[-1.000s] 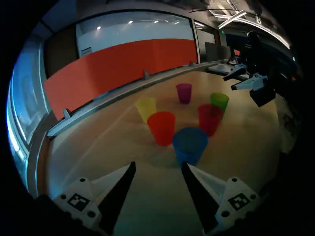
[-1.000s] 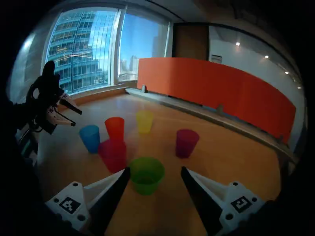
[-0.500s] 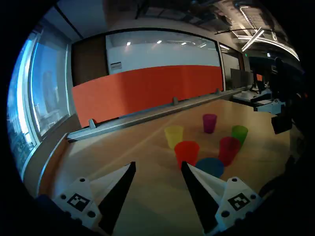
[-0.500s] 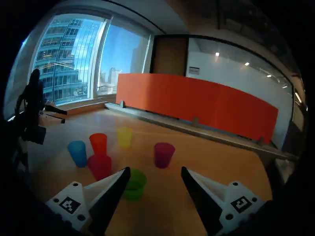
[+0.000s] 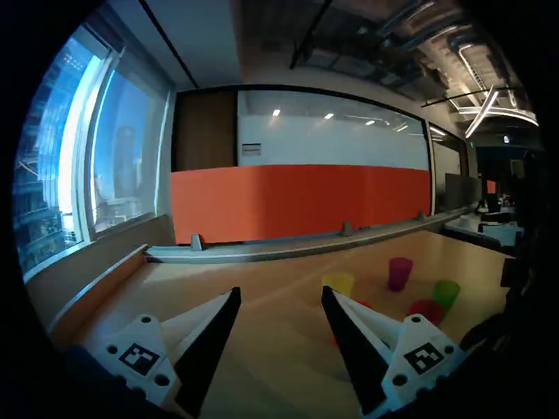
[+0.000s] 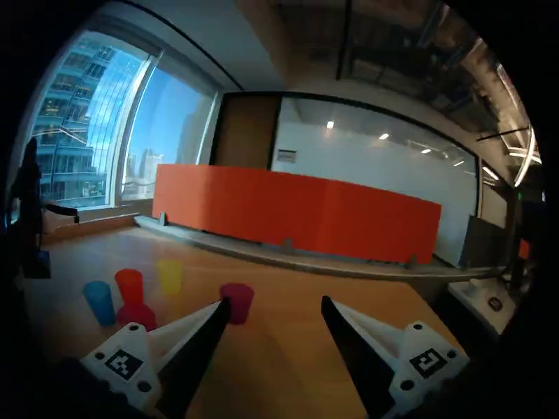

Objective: Pour water

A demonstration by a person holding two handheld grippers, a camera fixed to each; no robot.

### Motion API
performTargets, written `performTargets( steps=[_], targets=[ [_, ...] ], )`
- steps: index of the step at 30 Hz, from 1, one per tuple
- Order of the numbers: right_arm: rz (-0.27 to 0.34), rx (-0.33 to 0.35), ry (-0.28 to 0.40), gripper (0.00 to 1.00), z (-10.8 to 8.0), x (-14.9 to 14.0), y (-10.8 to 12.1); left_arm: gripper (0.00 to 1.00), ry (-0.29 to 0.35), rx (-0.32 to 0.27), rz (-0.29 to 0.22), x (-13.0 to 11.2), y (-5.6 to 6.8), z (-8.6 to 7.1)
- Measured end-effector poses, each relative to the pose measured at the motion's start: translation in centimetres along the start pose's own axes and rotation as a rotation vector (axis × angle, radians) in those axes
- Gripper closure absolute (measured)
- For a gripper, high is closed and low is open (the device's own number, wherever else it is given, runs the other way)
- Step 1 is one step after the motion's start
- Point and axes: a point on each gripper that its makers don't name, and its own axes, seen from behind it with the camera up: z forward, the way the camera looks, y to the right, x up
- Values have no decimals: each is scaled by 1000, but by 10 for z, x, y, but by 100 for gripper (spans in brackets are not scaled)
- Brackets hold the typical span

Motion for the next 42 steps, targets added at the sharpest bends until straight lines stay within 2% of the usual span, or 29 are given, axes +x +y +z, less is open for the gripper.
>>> performTargets(
  steps=[5,9,18,26,35,42],
  targets=[
    [16,-87,52,0,-2,10,18,15,41,36,-62,3,1,2],
    [31,-127,75,0,-4,13,27,15,46,42,-78,1,4,3],
    [68,-132,87,0,-3,13,24,15,66,59,-82,4,7,4],
    [66,-149,96,0,4,16,21,15,70,93,-104,0,2,4],
    [78,-140,118,0,10,17,15,15,84,132,-47,-7,2,6],
    [117,-136,112,0,12,6,15,15,104,141,-54,-19,5,7]
  ],
)
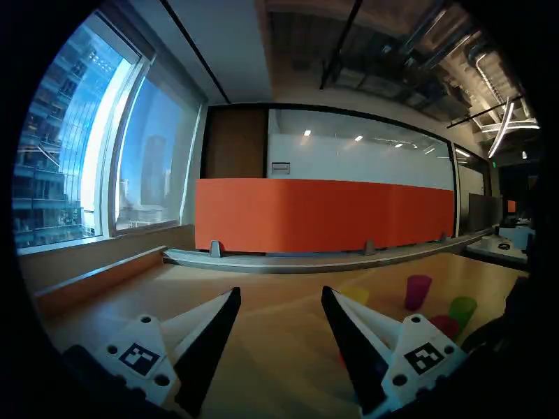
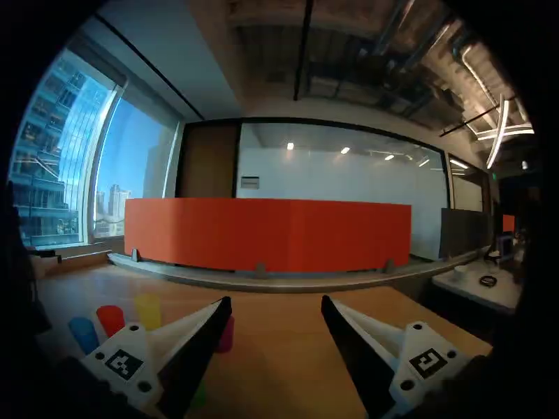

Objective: Pour water

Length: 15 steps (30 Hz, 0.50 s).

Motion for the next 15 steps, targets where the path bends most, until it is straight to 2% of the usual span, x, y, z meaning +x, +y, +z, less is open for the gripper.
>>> performTargets(
  steps=[8,15],
  targets=[
    [12,-10,-26,0,-2,-17,6,15,-3,19,9,-20,-3,-2],
    [27,-26,-23,0,-7,-14,12,15,4,33,5,-30,-10,-3]
  ],
)
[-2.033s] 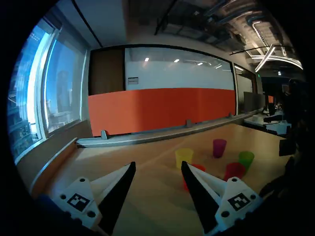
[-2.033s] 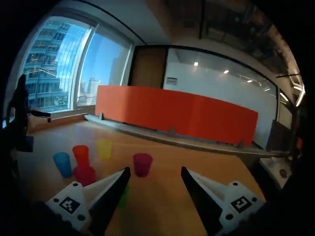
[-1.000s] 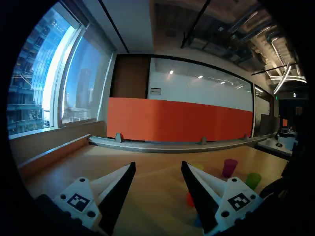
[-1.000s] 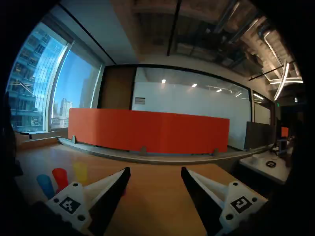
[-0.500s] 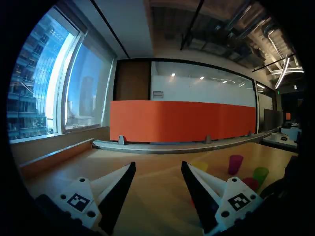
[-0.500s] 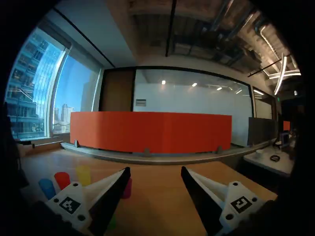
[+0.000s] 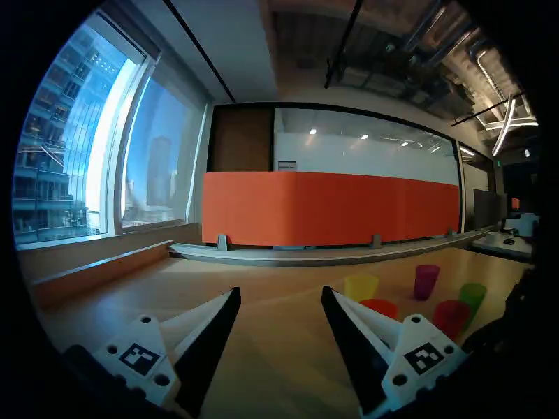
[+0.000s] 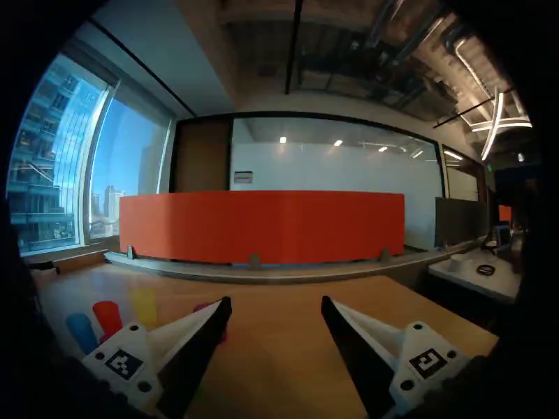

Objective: Pour water

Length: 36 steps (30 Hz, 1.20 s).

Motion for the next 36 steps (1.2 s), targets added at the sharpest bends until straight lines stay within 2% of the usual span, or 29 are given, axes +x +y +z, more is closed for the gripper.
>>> performTargets(
  steps=[12,23,36],
  targets=[
    [4,-4,1,0,-4,4,2,15,1,7,34,-10,-7,2],
    [1,-7,-2,0,-2,3,1,15,-6,11,6,-19,-13,4],
    [2,-5,-1,0,-2,7,2,15,-20,8,19,-22,-13,6]
  ],
)
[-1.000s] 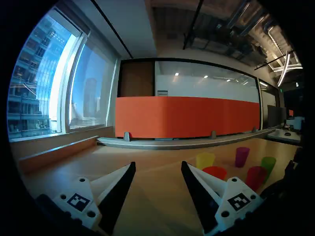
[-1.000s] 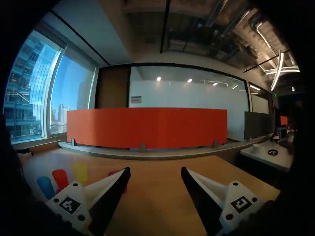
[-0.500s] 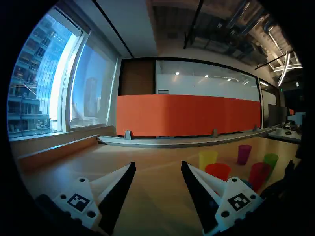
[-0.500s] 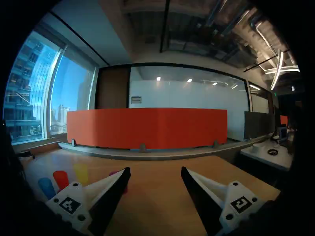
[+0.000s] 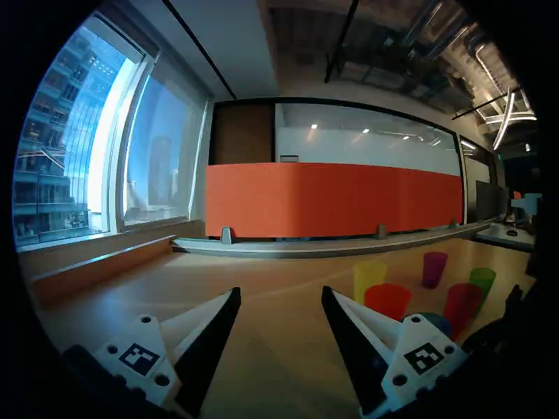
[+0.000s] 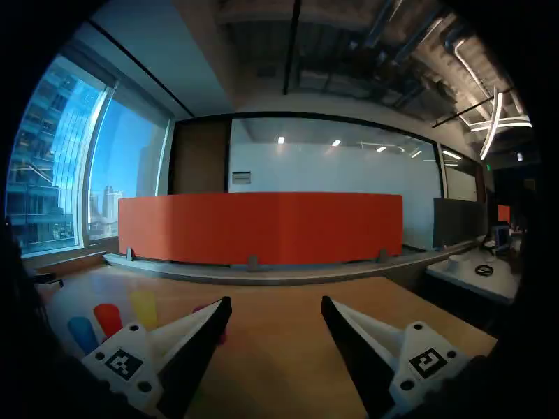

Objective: Pour water

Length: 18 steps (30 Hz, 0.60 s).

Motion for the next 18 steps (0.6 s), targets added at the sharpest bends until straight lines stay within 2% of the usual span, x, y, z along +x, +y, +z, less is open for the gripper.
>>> performTargets(
  steps=[18],
  targets=[
    [-18,-16,34,0,-6,3,12,15,-1,0,6,-2,2,-1]
  ],
)
